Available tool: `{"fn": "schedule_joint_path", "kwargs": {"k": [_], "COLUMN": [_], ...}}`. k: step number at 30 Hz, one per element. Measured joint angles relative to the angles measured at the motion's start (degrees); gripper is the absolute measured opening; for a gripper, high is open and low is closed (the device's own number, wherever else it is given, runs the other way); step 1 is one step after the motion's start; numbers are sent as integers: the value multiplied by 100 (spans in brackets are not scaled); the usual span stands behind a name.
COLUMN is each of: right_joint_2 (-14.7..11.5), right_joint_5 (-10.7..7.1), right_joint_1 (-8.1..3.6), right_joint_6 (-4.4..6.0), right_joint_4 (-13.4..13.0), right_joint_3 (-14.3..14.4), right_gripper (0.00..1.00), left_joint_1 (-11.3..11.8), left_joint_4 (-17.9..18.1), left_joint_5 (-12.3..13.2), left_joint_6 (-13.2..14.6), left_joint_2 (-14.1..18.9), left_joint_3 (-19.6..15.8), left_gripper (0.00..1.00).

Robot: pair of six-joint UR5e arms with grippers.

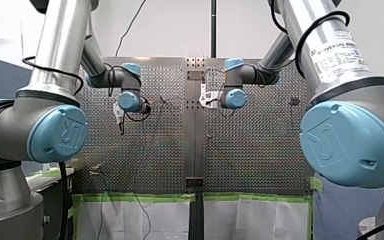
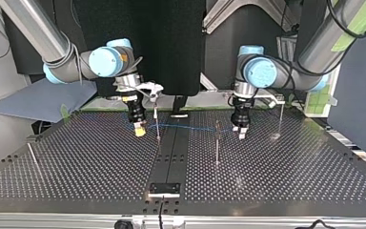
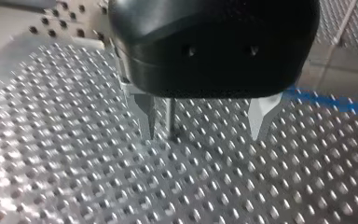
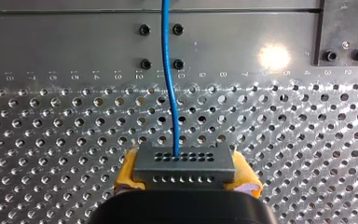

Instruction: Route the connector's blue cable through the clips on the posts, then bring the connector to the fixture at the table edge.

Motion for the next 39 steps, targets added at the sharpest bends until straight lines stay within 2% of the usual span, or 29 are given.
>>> {"fn": "schedule_joint_path", "kwargs": {"k": [13, 18, 26, 31, 39], "right_joint_2": [0, 0, 0, 0, 0], "right_joint_5": [-1, -1, -1, -1, -1], "right_joint_1": [11, 24, 30, 30, 28], "right_joint_6": [0, 0, 0, 0, 0], "right_joint_4": [31, 44, 67, 71, 73], "right_joint_3": [0, 0, 0, 0, -1], "right_gripper": [0, 0, 0, 0, 0], "left_joint_1": [-9, -67, -205, -245, -310], "left_joint_4": [553, 439, 105, 8, -92], "left_joint_5": [621, 850, 1109, 1075, 731], "left_joint_6": [-623, -844, -974, -954, -625], "left_joint_2": [621, 782, 808, 850, 1174], "left_joint_3": [-623, -854, -1015, -1022, -1022], "left_gripper": [100, 100, 100, 100, 100]}}
